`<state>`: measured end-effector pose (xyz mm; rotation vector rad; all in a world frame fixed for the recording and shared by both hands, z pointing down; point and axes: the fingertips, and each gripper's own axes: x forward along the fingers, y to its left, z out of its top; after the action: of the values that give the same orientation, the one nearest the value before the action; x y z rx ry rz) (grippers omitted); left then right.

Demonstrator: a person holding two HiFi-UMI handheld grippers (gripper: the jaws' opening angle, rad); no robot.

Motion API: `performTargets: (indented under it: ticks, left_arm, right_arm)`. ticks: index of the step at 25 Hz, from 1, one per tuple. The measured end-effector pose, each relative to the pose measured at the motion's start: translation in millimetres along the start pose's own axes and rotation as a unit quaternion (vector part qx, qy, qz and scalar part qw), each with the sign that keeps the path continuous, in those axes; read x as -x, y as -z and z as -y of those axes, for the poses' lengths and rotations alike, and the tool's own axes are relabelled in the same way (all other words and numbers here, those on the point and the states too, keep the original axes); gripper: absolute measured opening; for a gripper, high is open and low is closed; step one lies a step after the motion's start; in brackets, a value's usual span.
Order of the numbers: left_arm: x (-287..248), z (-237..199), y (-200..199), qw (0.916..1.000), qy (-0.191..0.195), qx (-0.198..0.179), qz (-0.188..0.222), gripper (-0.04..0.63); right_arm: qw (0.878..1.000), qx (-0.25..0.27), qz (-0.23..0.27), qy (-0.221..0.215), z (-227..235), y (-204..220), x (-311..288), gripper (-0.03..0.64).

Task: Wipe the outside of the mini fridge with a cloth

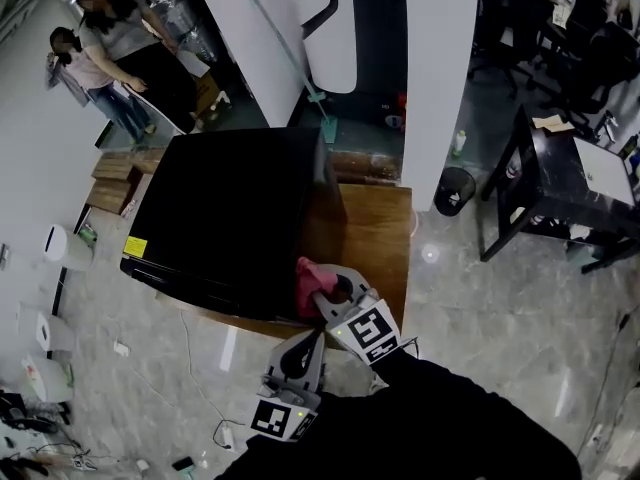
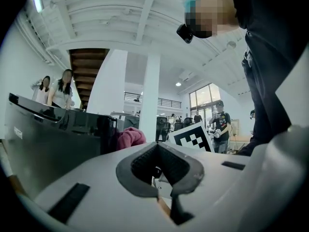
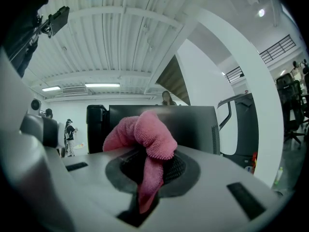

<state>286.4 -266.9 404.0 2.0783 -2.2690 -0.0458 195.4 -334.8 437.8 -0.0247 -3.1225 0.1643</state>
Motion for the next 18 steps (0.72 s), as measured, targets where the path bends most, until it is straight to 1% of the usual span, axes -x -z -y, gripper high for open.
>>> performTargets:
  ticks: [5,10,18]
  left_arm:
    - [-18.1,-4.6,7.3,0.9995,-0.029,0.014,-0.003,0.005]
    - [-38.3,-9.3,8.1,0.999,-0.041,0.017,-0.003,0.005]
    - [-82.4,-18.3,21.0,0.9977,-0.058,0.033,-0.013,0.005]
  right_arm:
    - [1.0,0.007,0.001,0.007,29.3,-1.8,-14.2,0.048]
    - [1.0,0.011,-0.001,0.017,61.5,-4.0,-34.0,0.048]
    - [1.0,0.015,-0.006,0.027,115.8,-7.3,-62.0,0.048]
